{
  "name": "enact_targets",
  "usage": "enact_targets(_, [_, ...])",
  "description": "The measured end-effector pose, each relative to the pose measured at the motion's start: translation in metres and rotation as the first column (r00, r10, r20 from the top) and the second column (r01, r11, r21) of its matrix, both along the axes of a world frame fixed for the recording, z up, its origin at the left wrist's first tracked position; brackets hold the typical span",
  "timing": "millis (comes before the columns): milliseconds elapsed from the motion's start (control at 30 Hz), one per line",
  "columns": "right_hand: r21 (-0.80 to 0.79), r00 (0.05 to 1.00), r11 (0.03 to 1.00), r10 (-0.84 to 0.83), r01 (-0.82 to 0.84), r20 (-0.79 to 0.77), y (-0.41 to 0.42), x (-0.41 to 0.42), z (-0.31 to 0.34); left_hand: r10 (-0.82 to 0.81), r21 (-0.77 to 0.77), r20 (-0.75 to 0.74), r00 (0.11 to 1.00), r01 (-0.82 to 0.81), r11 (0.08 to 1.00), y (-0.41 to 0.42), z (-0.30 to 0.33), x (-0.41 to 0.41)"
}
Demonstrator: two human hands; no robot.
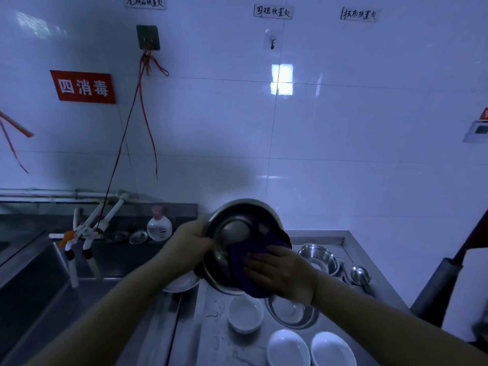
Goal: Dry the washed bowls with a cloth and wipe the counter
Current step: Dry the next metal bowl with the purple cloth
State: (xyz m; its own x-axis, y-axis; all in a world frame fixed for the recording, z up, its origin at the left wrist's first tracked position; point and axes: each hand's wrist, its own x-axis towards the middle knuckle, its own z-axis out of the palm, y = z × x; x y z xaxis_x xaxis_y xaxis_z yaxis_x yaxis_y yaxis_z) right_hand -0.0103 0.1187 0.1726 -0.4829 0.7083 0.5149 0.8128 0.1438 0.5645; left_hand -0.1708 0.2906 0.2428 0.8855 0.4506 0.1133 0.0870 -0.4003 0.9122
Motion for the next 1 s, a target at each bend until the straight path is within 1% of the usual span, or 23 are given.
enact_targets(33, [-0.011, 1.0, 1.0, -0.001, 0.001, 0.031, -0.002, 0.003, 0.0, -0.038, 0.054, -0.035, 0.999, 0.04, 0.998, 0.004, 0.005, 0.0])
enact_targets(67, [0.001, 0.999, 1.0, -0.002, 0.002, 0.035, -0.003, 0.004, 0.001, -0.039, 0.083, -0.048, 0.998, 0.043, 0.996, 0.007, 0.008, 0.002])
enact_targets(133, [0.089, 1.0, 0.996, -0.012, 0.014, -0.021, 0.0, 0.002, 0.001, 0.059, 0.071, 0.005, 0.998, -0.06, 0.996, 0.007, 0.01, 0.005])
enact_targets(200, [0.197, 0.993, 0.978, -0.039, 0.061, -0.114, 0.009, -0.006, 0.003, 0.201, 0.009, 0.103, 0.974, -0.203, 0.979, -0.003, 0.0, 0.008])
enact_targets(267, [0.268, 0.978, 0.953, -0.09, 0.139, -0.186, 0.018, -0.017, 0.003, 0.237, -0.071, 0.159, 0.959, -0.228, 0.971, -0.021, -0.018, 0.01])
enact_targets(300, [0.28, 0.971, 0.945, -0.11, 0.168, -0.212, 0.022, -0.021, 0.003, 0.256, -0.139, 0.178, 0.95, -0.233, 0.962, -0.03, -0.026, 0.011])
enact_targets(367, [0.268, 0.961, 0.943, -0.131, 0.197, -0.245, 0.025, -0.03, 0.0, 0.346, -0.269, 0.2, 0.917, -0.289, 0.919, -0.04, -0.034, 0.01])
enact_targets(433, [0.225, 0.952, 0.95, -0.154, 0.216, -0.265, 0.025, -0.036, -0.006, 0.359, -0.325, 0.213, 0.909, -0.28, 0.903, -0.038, -0.034, 0.009])
enact_targets(500, [0.161, 0.942, 0.961, -0.17, 0.223, -0.29, 0.023, -0.039, -0.01, 0.3, -0.306, 0.209, 0.931, -0.228, 0.924, -0.032, -0.032, 0.006])
enact_targets(567, [0.094, 0.937, 0.972, -0.177, 0.214, -0.302, 0.021, -0.037, -0.008, 0.271, -0.274, 0.196, 0.943, -0.212, 0.938, -0.028, -0.028, 0.004])
enact_targets(667, [-0.056, 0.95, 0.979, -0.204, 0.196, -0.235, 0.016, -0.029, 0.001, 0.242, -0.245, 0.182, 0.953, -0.194, 0.95, -0.019, -0.022, 0.002])
enact_targets(733, [-0.215, 0.947, 0.949, -0.27, 0.231, -0.176, 0.01, -0.022, 0.01, 0.201, -0.134, 0.166, 0.965, -0.18, 0.975, -0.009, -0.018, 0.0])
enact_targets(800, [-0.355, 0.924, 0.876, -0.375, 0.327, -0.073, 0.006, -0.015, 0.022, 0.16, -0.035, 0.122, 0.98, -0.157, 0.987, 0.002, -0.015, -0.003])
enact_targets(833, [-0.395, 0.912, 0.842, -0.41, 0.368, -0.022, 0.006, -0.012, 0.028, 0.145, 0.001, 0.099, 0.984, -0.146, 0.989, 0.007, -0.014, -0.003])
enact_targets(867, [-0.429, 0.903, 0.814, -0.429, 0.391, 0.009, 0.008, -0.008, 0.033, 0.134, 0.034, 0.078, 0.988, -0.137, 0.99, 0.011, -0.014, -0.004])
enact_targets(933, [-0.459, 0.89, 0.787, -0.455, 0.412, 0.019, 0.016, -0.005, 0.037, 0.124, 0.062, 0.052, 0.991, -0.127, 0.99, 0.015, -0.014, -0.003])
enact_targets(1000, [-0.445, 0.867, 0.788, -0.495, 0.425, -0.048, 0.026, -0.009, 0.04, 0.113, 0.042, 0.057, 0.992, -0.116, 0.992, 0.015, -0.016, -0.002])
